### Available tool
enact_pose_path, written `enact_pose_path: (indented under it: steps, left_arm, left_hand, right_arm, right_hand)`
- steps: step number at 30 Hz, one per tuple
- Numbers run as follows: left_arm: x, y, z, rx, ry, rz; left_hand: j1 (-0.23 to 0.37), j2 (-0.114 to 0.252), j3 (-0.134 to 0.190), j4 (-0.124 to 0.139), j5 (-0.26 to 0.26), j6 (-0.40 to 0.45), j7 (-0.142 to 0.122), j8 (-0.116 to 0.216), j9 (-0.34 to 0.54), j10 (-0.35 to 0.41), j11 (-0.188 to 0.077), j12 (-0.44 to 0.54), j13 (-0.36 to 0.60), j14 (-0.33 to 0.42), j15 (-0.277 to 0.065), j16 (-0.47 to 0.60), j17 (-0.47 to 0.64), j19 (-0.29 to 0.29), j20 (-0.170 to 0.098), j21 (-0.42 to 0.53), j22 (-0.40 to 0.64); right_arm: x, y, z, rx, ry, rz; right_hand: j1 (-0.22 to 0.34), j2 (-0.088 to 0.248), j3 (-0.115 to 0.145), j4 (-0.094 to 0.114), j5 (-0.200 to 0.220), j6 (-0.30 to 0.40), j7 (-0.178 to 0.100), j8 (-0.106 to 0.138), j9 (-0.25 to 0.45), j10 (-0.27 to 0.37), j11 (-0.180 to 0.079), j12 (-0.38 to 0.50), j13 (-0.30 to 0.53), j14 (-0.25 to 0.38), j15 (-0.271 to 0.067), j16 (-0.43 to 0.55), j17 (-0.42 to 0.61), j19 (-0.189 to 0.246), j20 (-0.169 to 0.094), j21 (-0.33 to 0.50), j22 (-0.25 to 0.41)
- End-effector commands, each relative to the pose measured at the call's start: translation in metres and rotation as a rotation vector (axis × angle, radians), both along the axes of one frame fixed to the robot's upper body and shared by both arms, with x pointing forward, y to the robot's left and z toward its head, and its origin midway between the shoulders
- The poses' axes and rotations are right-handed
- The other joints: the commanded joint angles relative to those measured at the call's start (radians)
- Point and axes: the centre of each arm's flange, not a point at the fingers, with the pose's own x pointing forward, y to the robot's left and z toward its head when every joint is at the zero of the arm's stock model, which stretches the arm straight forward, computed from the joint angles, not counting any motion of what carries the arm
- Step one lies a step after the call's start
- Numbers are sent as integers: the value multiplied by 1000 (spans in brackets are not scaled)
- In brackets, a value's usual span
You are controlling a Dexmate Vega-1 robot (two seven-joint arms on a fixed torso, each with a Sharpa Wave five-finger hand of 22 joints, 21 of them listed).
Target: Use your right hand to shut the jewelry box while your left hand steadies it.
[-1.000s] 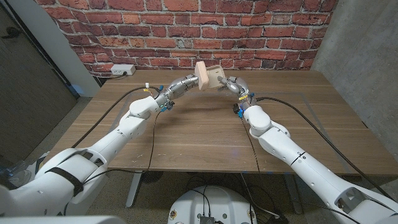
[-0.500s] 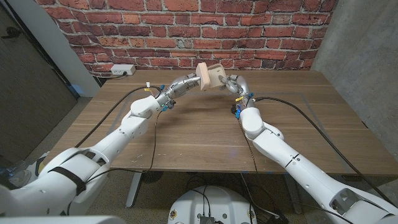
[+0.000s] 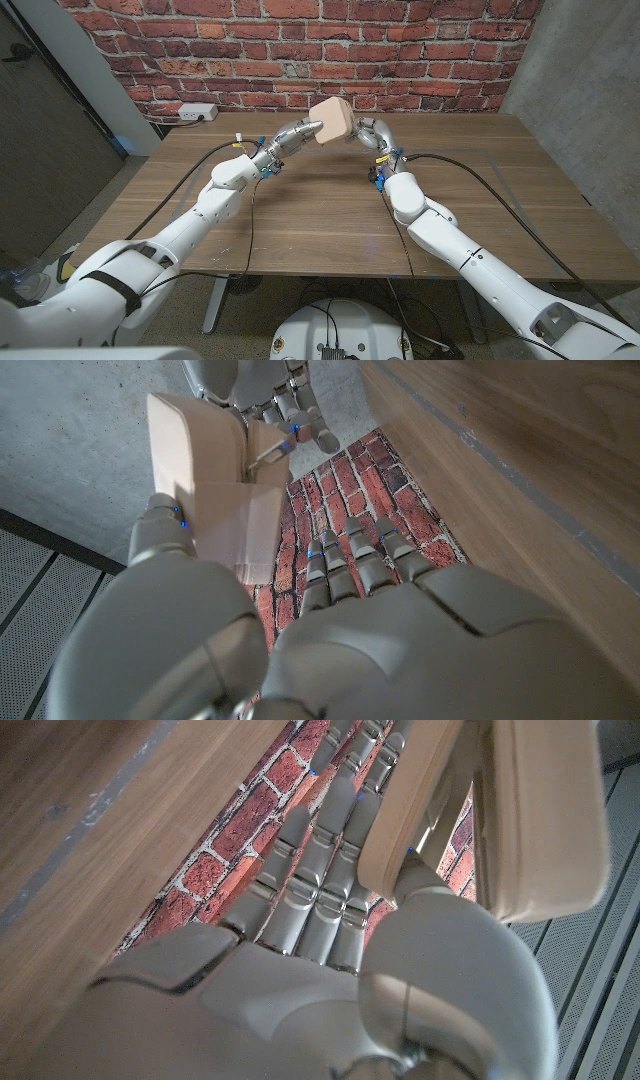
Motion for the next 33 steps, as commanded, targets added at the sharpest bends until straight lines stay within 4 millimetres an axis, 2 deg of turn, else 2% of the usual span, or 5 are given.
enact_pose_path:
  steps: [1,6,11,20,33]
  left_arm:
    - [-1,-5,1,-14,18,-11]
    - [-3,-7,1,-16,19,-3]
    - [-7,-8,0,-33,17,12]
    - [-12,-7,-1,-68,28,31]
    - [-16,-8,-2,-125,46,47]
  left_hand:
    - [8,8,4,1,5,9,4,5,2,10,5,4,2,11,-10,4,3,3,12,8,5]
    - [7,5,-1,5,3,-3,7,-2,2,4,15,-1,2,11,-8,2,4,3,13,8,6]
    - [28,27,2,9,-5,67,1,20,3,87,6,19,2,73,-19,19,4,49,20,30,8]
    - [125,118,49,4,-70,290,-21,102,4,295,-70,46,4,199,-71,42,11,125,42,79,16]
    - [189,163,85,0,-146,483,-20,167,-5,492,-106,88,14,328,-119,63,29,168,11,121,19]
  right_arm:
    - [-12,16,0,-81,-97,-51]
    - [-19,21,0,-125,-165,-148]
    - [-24,26,-1,-158,-239,-258]
    - [-26,28,-3,-183,-276,-310]
    - [-28,28,-4,-191,-274,-314]
  right_hand:
    - [-3,7,8,-2,4,27,-29,6,0,9,3,1,1,2,-46,-4,4,-5,-38,7,0]
    - [-3,6,10,-2,4,27,-30,7,-2,8,3,0,3,0,-46,-8,3,-6,-39,11,-1]
    - [-5,5,10,0,4,26,-32,9,-2,6,1,-2,3,0,-45,-11,3,-9,-41,14,-3]
    - [-5,4,15,-1,3,21,-38,10,-6,0,-2,-9,0,-9,-48,-24,0,-17,-43,22,-6]
    - [-9,3,19,2,2,19,-43,13,-13,-2,-2,-13,0,-9,-48,-36,-3,-26,-43,33,-12]
